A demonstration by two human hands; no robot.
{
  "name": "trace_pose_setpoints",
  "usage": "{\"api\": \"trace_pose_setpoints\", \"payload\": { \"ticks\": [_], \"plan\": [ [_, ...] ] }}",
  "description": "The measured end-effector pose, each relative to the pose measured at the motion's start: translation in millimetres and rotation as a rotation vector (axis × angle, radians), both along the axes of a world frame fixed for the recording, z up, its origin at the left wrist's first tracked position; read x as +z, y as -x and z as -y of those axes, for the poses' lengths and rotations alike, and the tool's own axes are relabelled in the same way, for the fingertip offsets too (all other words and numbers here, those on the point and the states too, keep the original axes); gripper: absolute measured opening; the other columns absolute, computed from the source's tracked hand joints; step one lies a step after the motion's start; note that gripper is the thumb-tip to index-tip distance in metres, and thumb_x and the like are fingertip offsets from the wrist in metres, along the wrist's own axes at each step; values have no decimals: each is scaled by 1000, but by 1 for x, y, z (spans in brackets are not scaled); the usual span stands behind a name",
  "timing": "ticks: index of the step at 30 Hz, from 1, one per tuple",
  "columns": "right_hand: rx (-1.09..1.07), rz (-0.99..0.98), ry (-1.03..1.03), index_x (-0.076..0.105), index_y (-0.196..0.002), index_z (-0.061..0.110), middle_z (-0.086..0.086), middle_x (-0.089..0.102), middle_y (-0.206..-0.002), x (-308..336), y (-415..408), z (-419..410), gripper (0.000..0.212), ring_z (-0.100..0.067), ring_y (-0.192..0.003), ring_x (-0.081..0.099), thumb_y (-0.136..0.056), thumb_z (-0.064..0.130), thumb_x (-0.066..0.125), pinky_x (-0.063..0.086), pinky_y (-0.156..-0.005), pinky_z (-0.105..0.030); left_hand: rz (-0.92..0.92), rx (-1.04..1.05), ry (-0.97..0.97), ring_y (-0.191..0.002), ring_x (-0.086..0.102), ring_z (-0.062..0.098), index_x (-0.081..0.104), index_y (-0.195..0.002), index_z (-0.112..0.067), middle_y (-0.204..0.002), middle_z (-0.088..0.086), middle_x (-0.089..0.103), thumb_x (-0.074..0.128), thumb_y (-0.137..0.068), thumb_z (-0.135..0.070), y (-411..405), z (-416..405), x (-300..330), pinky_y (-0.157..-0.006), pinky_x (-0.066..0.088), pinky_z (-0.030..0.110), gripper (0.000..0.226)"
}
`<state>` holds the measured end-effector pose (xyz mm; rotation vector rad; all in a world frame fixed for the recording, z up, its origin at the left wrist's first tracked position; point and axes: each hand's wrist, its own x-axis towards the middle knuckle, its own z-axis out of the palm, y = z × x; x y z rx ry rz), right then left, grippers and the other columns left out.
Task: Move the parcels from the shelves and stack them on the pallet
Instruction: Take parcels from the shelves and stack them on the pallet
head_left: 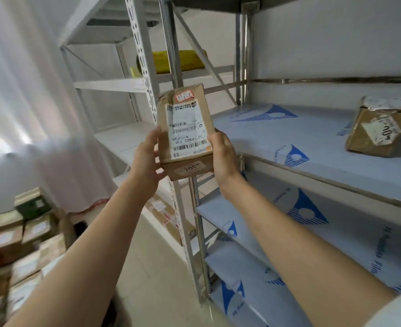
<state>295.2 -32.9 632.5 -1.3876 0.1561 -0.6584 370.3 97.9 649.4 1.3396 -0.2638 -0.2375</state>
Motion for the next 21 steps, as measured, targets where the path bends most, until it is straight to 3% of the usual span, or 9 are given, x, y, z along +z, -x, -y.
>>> {"api": "trace_pose_setpoints", "payload": {
  "ticks": [3,6,11,15,21],
  "plan": [
    [50,-51,36,57,-125,17,-2,71,-103,-4,-29,-21,43,-19,-93,69,-89,38,49,54,-67,-29,-32,-153,-47,-107,68,29,65,-122,-26,-116,5,72,57,-81,-68,-31,-26,-8,-91,53,46,59],
    [95,-81,77,60,-120,22,-4,69,-107,-6,-60,-37,44,-19,-94,69,-81,40,51,55,-67,-28,-7,-148,-63,-109,68,31,55,-133,-21,-122,8,70,66,-75,-63,-58,-48,-13,-93,53,53,72],
    [222,-142,107,57,-126,18,3,70,-101,-4,-118,-78,37,-9,-83,69,-96,39,49,51,-61,-22,-68,-28,-29,-104,71,26,58,-131,-18,-115,5,73,63,-90,-47,-104,-100,-23,-88,56,48,50],
    [336,-202,115,50,-136,29,6,71,-114,-8,-162,-130,50,-4,-86,71,-94,57,49,52,-57,-18,-101,64,-57,-91,74,21,62,-122,-14,-105,5,76,58,-97,-36,-128,-152,-31,-63,58,30,34],
    [490,-254,89,56,-129,19,0,71,-111,-35,-215,-214,35,-9,-87,72,-101,39,48,58,-68,-21,-129,208,-99,-95,73,26,62,-123,-11,-107,9,75,59,-96,-38,-157,-239,-50,-68,58,33,38]
  ]
}}
